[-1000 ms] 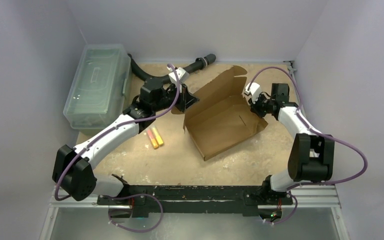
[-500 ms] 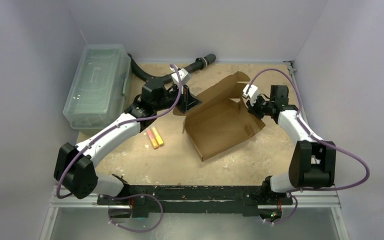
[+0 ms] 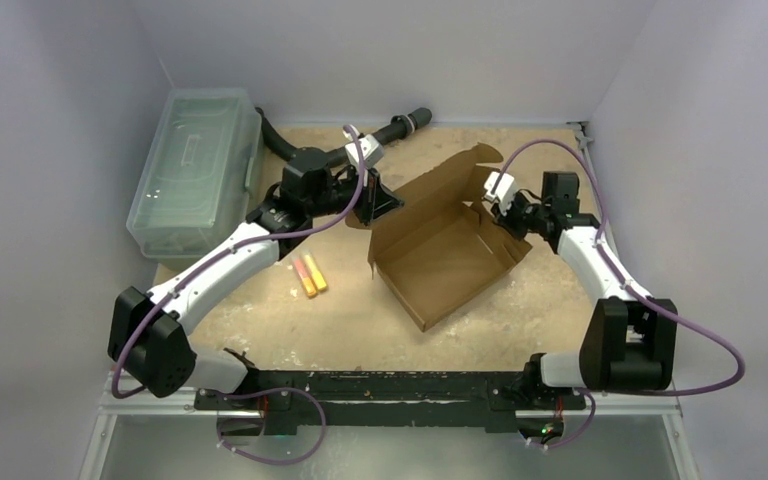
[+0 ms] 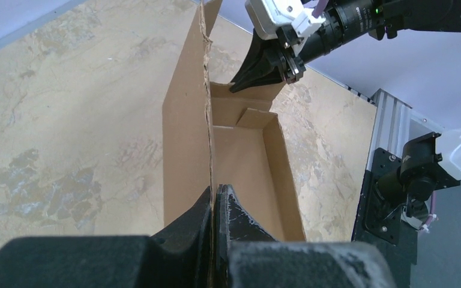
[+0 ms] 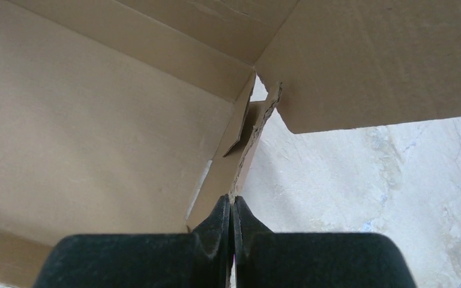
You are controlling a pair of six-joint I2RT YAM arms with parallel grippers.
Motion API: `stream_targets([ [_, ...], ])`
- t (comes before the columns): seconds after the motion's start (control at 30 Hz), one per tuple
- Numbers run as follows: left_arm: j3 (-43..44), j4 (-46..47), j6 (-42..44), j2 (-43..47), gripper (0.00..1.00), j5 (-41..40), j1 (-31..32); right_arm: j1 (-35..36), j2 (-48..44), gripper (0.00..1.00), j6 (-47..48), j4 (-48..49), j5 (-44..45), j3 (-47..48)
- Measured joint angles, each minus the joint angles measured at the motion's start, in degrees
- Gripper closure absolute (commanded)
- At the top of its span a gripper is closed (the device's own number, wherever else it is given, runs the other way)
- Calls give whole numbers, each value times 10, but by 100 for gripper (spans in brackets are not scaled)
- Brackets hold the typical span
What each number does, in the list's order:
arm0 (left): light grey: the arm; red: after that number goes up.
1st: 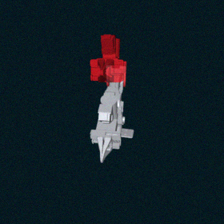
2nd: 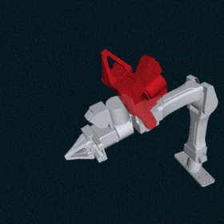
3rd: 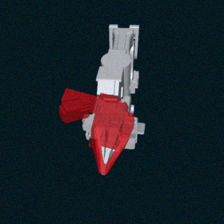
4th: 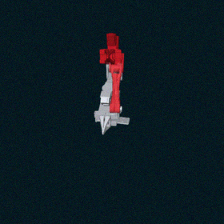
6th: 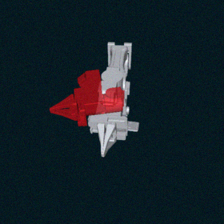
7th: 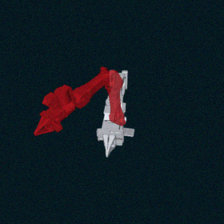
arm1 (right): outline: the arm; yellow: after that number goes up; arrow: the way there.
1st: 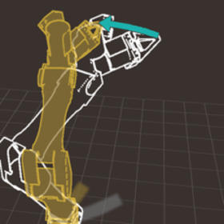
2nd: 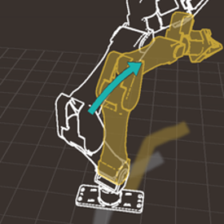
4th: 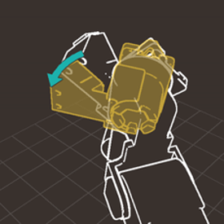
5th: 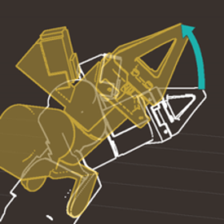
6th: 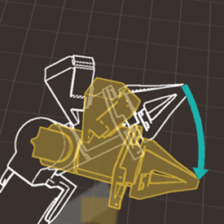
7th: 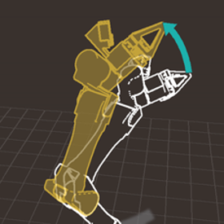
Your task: Fold the paper box
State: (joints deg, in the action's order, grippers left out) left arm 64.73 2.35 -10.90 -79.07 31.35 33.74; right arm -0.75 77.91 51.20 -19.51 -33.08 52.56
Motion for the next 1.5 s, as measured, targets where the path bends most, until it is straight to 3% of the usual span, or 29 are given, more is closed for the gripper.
stream_targets([
  [0.37,47,-21,-16,-46,100,32,-3,75,0,100,-22,23,77,-11],
  [0.67,47,-21,-21,-46,100,41,-4,97,1,79,-52,47,129,-24],
  [0.87,47,-21,-17,-46,100,49,-3,97,5,69,-67,31,101,-24],
  [1.5,81,-47,-1,-77,100,64,-3,37,70,63,-88,-29,-25,6],
])
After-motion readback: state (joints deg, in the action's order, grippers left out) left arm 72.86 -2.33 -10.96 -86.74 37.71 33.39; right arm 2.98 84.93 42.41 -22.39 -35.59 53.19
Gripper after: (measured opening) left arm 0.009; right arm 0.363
